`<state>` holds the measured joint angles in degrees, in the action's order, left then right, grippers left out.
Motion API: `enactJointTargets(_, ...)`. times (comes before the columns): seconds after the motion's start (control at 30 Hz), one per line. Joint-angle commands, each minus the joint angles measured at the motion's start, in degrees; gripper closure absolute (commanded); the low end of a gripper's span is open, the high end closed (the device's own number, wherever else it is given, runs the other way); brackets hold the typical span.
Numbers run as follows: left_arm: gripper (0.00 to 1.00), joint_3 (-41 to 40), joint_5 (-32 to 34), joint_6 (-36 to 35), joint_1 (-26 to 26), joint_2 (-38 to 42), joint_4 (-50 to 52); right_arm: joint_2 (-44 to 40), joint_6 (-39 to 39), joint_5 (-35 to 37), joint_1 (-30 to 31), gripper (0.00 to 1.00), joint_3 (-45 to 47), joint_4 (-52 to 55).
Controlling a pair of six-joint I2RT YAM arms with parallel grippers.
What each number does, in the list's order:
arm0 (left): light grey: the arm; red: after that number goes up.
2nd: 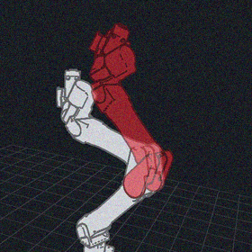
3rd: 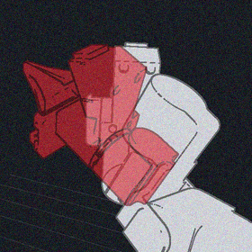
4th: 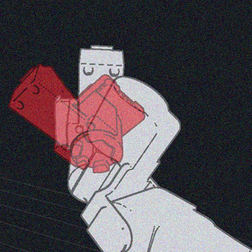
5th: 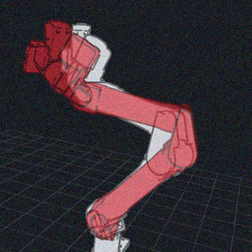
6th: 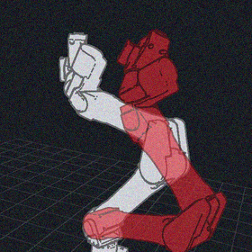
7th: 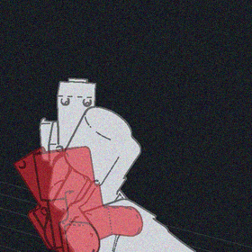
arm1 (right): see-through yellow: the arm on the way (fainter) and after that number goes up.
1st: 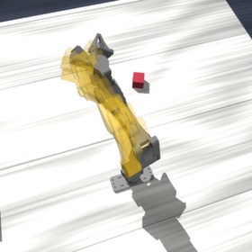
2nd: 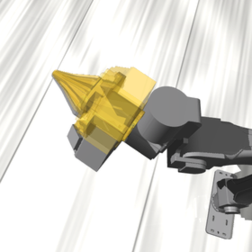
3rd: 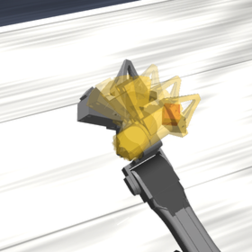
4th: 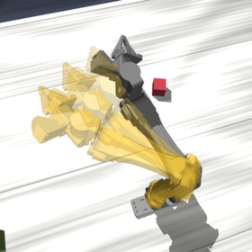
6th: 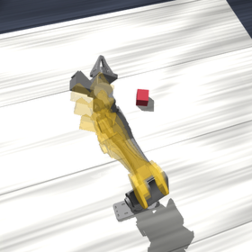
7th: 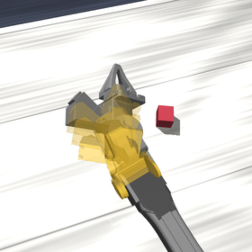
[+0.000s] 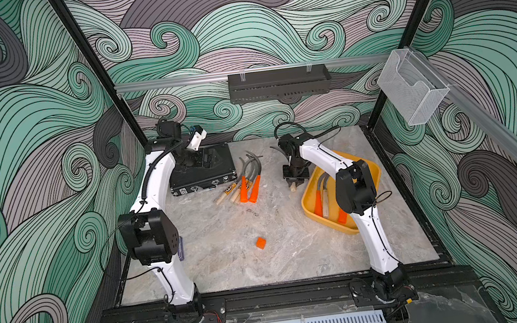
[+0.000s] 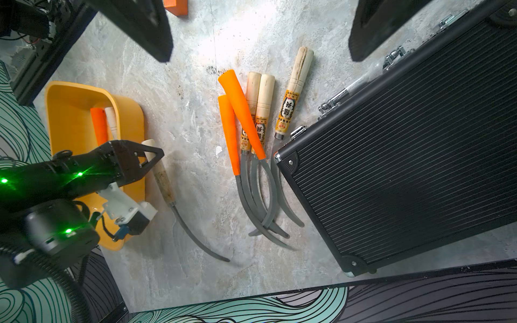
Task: Put small sickles into storage boxes
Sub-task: Pick up the sickle at the center of the board.
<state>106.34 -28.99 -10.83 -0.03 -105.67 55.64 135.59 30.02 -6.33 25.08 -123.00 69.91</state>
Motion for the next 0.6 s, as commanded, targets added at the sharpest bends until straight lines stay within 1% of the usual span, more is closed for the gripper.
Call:
enactJointTargets(0.0,0.01,0.2,-1.4,0.8,0.0,1.9,-0.4,-3.7,-0.4,-3.3,-0.5,1.0,-1.3,1.0)
enactJointTargets(0.27,0.01,1.5,-1.7,0.4,0.0,1.1,1.0,-9.1,-2.4,-10.4,-0.8,1.0,1.3,0.9)
enactJointTargets(0.37,0.02,1.8,-1.9,0.0,0.0,0.9,1.7,-12.3,-3.4,-11.4,-1.0,1.0,3.7,0.9)
enactJointTargets(0.57,0.03,3.0,-2.0,-0.5,0.0,0.2,3.2,-18.4,-5.0,-16.1,-1.8,1.0,10.0,0.8)
